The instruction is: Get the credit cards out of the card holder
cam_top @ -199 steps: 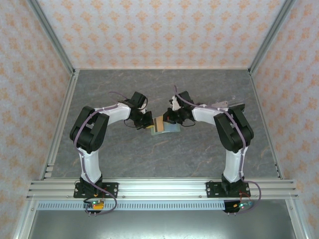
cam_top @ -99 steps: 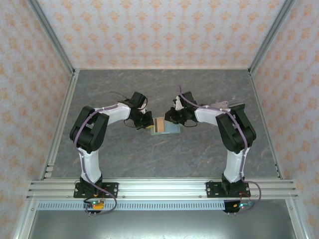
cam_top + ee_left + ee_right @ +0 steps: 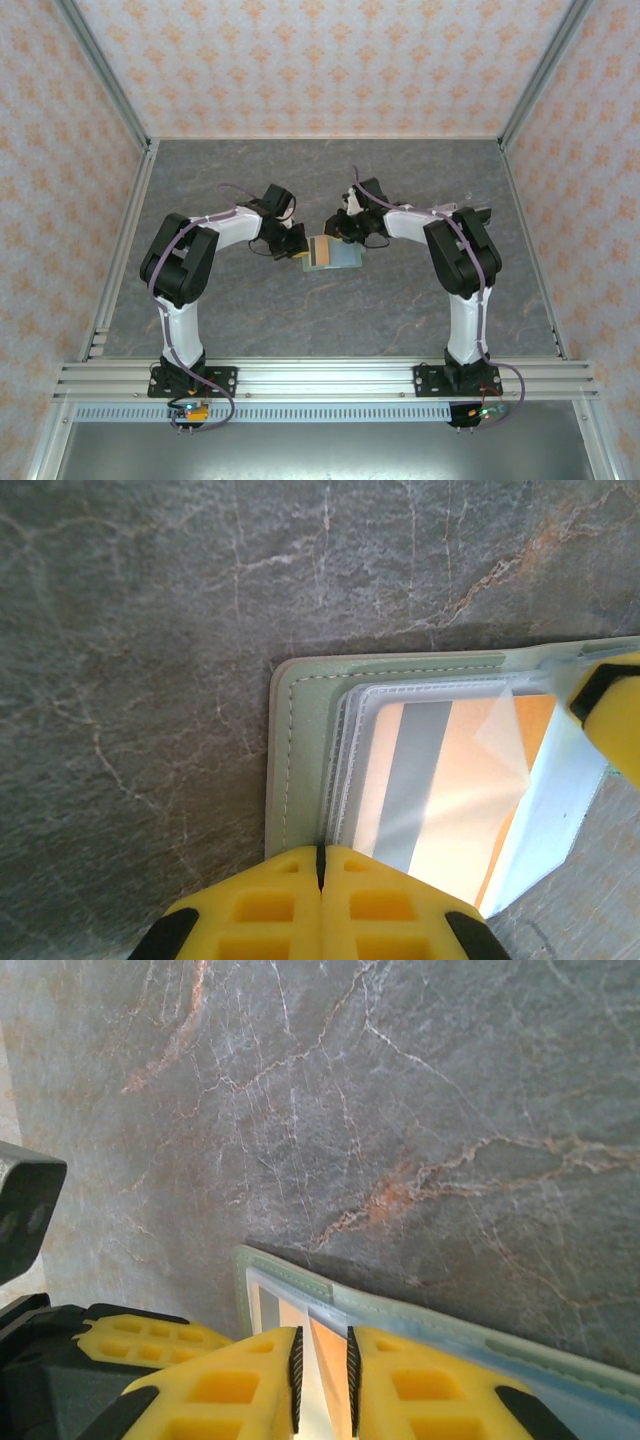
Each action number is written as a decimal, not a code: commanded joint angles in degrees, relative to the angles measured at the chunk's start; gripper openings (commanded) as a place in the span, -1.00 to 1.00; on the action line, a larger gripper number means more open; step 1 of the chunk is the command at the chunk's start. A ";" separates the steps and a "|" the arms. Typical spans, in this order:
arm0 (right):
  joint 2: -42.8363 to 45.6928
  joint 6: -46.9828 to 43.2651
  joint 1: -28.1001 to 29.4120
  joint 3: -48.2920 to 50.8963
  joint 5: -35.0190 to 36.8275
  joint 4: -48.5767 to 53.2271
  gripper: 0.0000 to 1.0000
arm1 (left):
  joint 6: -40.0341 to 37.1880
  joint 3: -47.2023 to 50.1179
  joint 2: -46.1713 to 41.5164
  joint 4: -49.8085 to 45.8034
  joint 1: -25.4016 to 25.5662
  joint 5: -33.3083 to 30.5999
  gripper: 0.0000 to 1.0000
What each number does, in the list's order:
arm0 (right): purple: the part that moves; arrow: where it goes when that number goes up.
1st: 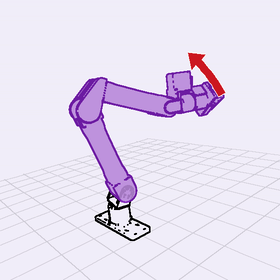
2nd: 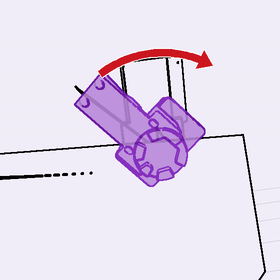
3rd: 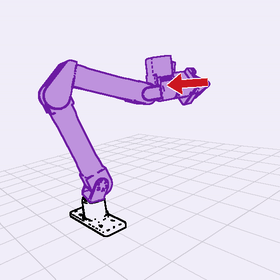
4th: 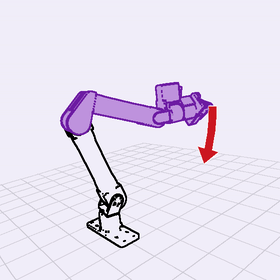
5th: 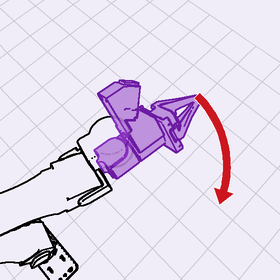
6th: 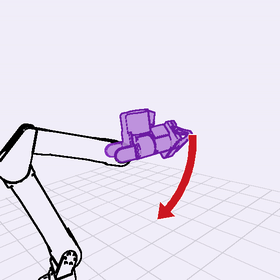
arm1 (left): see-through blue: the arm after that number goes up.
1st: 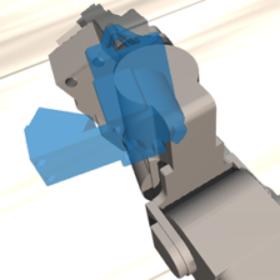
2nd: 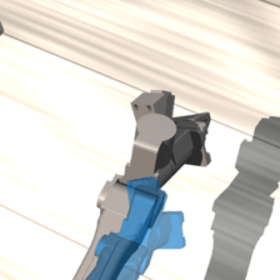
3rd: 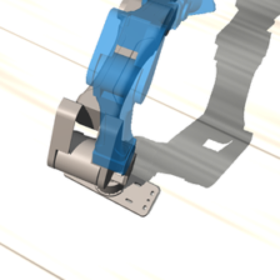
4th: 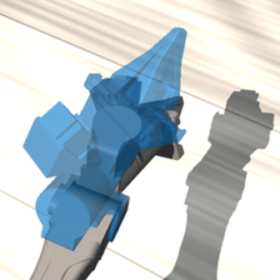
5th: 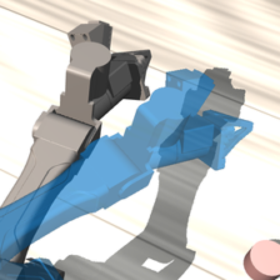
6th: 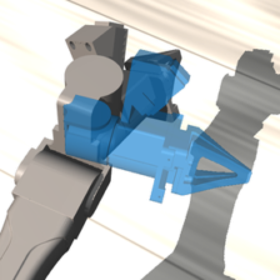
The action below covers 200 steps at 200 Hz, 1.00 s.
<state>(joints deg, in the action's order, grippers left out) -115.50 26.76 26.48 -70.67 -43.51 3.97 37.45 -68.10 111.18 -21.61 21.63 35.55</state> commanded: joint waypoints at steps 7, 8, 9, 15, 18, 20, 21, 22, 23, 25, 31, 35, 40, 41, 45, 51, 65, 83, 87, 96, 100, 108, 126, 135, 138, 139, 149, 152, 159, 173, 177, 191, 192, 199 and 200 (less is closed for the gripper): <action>-1.31 -1.11 0.39 -1.57 -0.86 0.82 -0.59 | -1.04 0.73 2.29 -1.88 -0.62 -2.24 -1.00; -1.35 -1.11 0.36 -1.57 -0.87 0.84 -0.59 | -1.01 0.75 2.29 -1.87 -0.62 -2.24 -1.00; -1.33 -1.10 0.34 -1.57 -0.87 0.86 -0.59 | -1.04 0.72 2.29 -1.91 -0.67 -2.24 -1.00; -1.46 -1.17 0.33 -1.56 -0.87 0.89 -0.59 | -1.02 0.70 2.29 -1.81 -0.62 -2.19 -1.00; -1.49 -1.19 0.37 -1.57 -0.80 1.02 -0.59 | -1.05 0.71 2.29 -1.78 -0.62 -2.17 -1.00; -1.48 -1.23 0.34 -1.57 -0.75 1.04 -0.59 | -1.06 0.69 2.25 -1.77 -0.62 -2.18 -1.00; -1.48 -1.25 0.33 -1.57 -0.77 1.08 -0.59 | -1.06 0.69 2.23 -1.77 -0.62 -2.16 -1.00; -1.57 -1.26 0.37 -1.57 -0.78 1.11 -0.59 | -1.06 0.68 2.26 -1.82 -0.62 -2.16 -1.00; -1.52 -1.27 0.35 -1.53 -0.74 1.12 -0.59 | -1.06 0.68 2.27 -1.80 -0.62 -2.11 -1.00; -1.49 -1.32 0.38 -1.56 -0.73 1.19 -0.59 | -1.04 0.68 2.31 -1.80 -0.62 -2.14 -1.00; -1.57 -1.41 0.46 -1.57 -0.30 1.45 -0.58 | -1.05 0.68 2.31 -1.78 -0.62 -2.16 -1.00; -1.57 -1.52 0.42 -1.62 0.01 1.75 -0.58 | -0.99 0.63 2.37 -1.80 -0.62 -2.11 -1.00; -1.57 -1.65 0.51 -1.61 0.15 1.90 -0.58 | -1.01 0.64 2.38 -1.79 -0.62 -2.14 -1.00; -1.57 -1.68 0.51 -1.64 0.16 1.91 -0.58 | -1.04 0.62 2.38 -1.78 -0.62 -2.19 -1.00; -1.58 -1.75 0.50 -1.66 0.13 1.94 -0.57 | -0.98 0.67 2.37 -1.82 -0.63 -2.15 -1.00; -1.72 -1.80 0.50 -1.64 0.07 2.03 -0.57 | -1.01 0.71 2.38 -1.77 -0.62 -2.16 -1.00; -1.90 -1.86 0.51 -1.75 -0.84 2.05 -0.58 | -1.06 0.76 2.34 -1.79 -0.63 -2.15 -1.00; -1.58 -1.31 0.54 -1.19 -2.60 0.45 -0.66 | -1.06 0.78 2.38 -1.73 -0.62 -2.15 -1.00; -1.50 -1.16 0.55 -0.94 -2.91 -0.09 -0.69 | -1.07 0.83 2.38 -1.84 -0.62 -2.11 -1.00; -1.18 -0.93 0.50 -0.66 -3.46 -0.68 -0.72 | -1.06 0.77 2.38 -1.81 -0.62 -2.24 -1.00; -1.01 -0.78 0.50 -0.47 -3.70 -1.20 -0.74 | -1.01 0.84 2.38 -1.80 -0.62 -2.24 -1.00; -0.72 -0.59 0.50 -0.10 -4.15 -1.87 -0.75 | -1.00 0.90 2.42 -1.77 -0.62 -2.24 -1.00; 0.17 -0.18 0.41 0.77 -4.96 -3.41 -0.79 | -1.05 0.92 2.47 -1.82 -0.63 -2.23 -1.00; 0.52 -0.02 0.42 1.28 -5.71 -4.37 -0.79 | -1.03 0.82 2.47 -1.75 -0.61 -2.24 -1.00; 0.58 0.02 0.42 1.41 -6.05 -4.70 -0.79 | -1.05 0.84 2.47 -1.75 -0.62 -2.24 -1.00; 0.61 0.03 0.42 1.46 -6.15 -4.77 -0.79 | -1.06 0.85 2.47 -1.76 -0.62 -2.24 -1.00; 0.78 -0.16 0.44 1.80 -7.03 -5.46 -0.79 | -1.11 0.78 2.42 -1.71 -0.62 -2.23 -1.00; 0.76 -0.24 0.43 1.81 -7.28 -5.56 -0.79 | -1.10 0.81 2.46 -1.71 -0.62 -2.24 -1.00; 0.66 -0.49 0.41 1.94 -7.74 -5.60 -0.79 | -1.14 0.84 2.50 -1.68 -0.62 -2.24 -1.00; 0.51 -1.27 0.63 2.20 -8.17 -5.18 -0.77 | -1.11 0.70 2.55 -1.60 -0.62 -2.11 -1.00; 0.46 -1.56 0.75 2.28 -8.17 -5.01 -0.76 | -1.14 0.68 2.63 -1.52 -0.62 -2.07 -1.00; 0.29 -3.22 1.36 2.12 -7.71 -3.49 -0.75 | -1.20 0.42 2.73 -1.42 -0.62 -1.76 -1.00; 0.28 -3.34 1.37 2.12 -7.68 -3.33 -0.75 | -1.22 0.42 2.73 -1.42 -0.62 -1.74 -1.00; 0.19 -4.16 1.76 1.96 -7.24 -2.53 -0.74 | -1.28 0.31 2.77 -1.45 -0.62 -1.58 -1.00; 0.15 -4.30 1.79 1.95 -7.13 -2.37 -0.74 | -1.31 0.32 2.75 -1.44 -0.62 -1.56 -1.00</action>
<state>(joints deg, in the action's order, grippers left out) -116.64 25.74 26.24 -69.47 -47.75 0.16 37.45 -68.10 111.28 -21.61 21.61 35.59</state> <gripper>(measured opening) 0.124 0.047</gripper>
